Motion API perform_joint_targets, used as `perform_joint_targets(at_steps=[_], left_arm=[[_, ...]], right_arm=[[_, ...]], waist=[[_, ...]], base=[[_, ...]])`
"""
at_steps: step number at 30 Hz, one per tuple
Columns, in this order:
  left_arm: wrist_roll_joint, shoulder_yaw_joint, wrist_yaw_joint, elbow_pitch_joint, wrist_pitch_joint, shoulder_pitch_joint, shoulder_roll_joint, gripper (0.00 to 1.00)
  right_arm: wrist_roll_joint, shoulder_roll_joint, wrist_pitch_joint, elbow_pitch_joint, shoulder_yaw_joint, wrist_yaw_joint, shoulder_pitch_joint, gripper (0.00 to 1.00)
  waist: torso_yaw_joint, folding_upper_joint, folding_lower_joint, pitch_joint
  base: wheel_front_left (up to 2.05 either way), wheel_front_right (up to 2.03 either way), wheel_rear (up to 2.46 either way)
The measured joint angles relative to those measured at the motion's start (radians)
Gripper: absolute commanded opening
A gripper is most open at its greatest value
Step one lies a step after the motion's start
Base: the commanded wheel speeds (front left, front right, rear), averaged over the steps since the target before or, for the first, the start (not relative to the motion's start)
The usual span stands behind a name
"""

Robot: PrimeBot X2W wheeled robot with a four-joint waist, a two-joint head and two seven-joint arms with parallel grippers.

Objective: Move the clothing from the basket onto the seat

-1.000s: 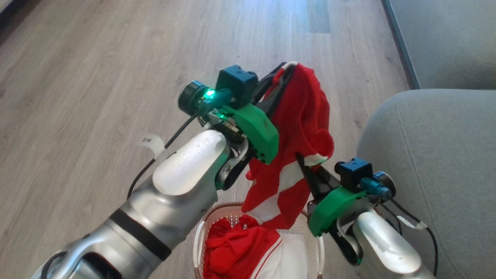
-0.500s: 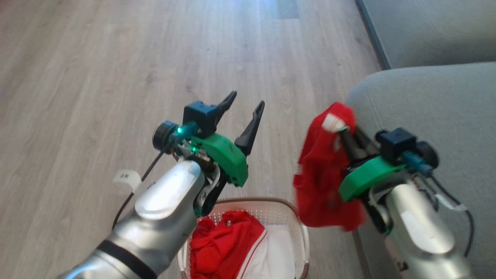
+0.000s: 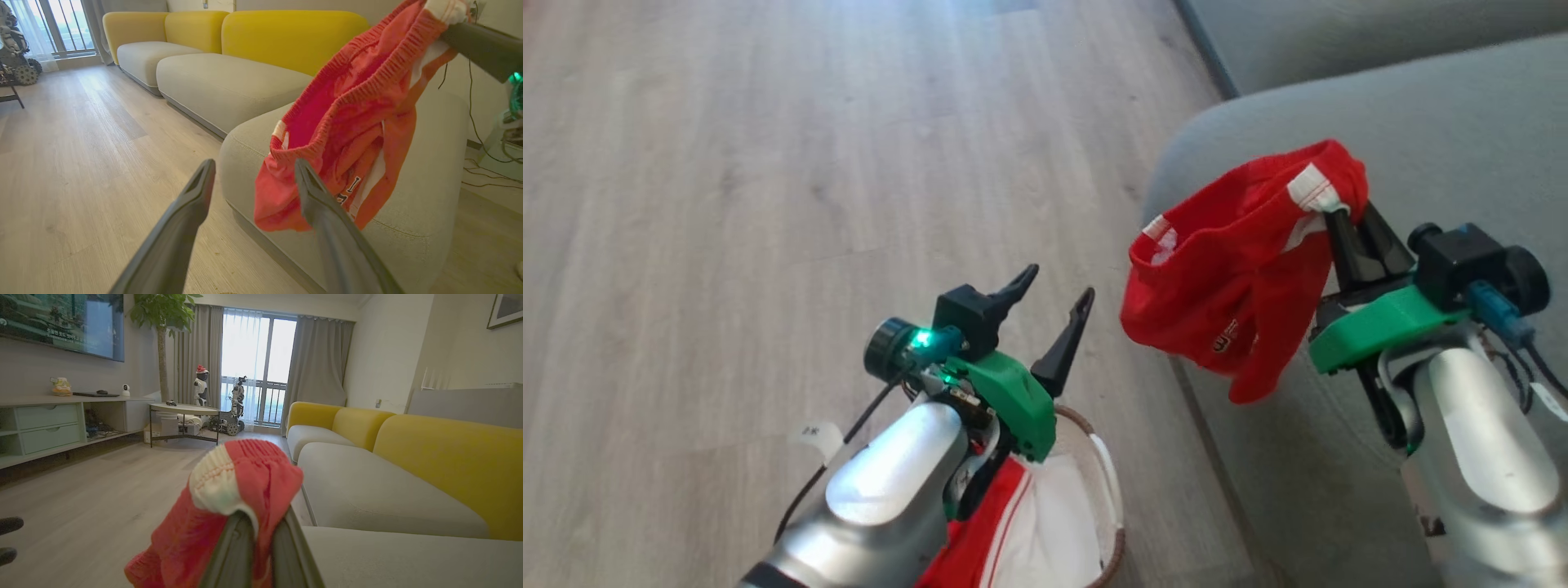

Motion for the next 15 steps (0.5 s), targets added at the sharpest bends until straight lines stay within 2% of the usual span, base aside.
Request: perform_joint_targets(at_steps=[6, 15], left_arm=[[0.044, 0.018, -0.008, -0.035, 0.0, 0.045, -0.016, 1.0], [0.091, 0.04, -0.026, -0.067, 0.0, 0.081, -0.02, 1.0]], right_arm=[[0.0, -0.014, 0.0, -0.038, 0.008, 0.0, -0.041, 0.0], [0.002, -0.03, 0.009, -0.078, 0.007, 0.0, -0.043, 0.0]], waist=[[-0.102, 0.0, 0.0, 0.024], [-0.202, 0.0, 0.0, 0.052]], base=[[0.0, 0.0, 0.0], [0.0, 0.0, 0.0]])
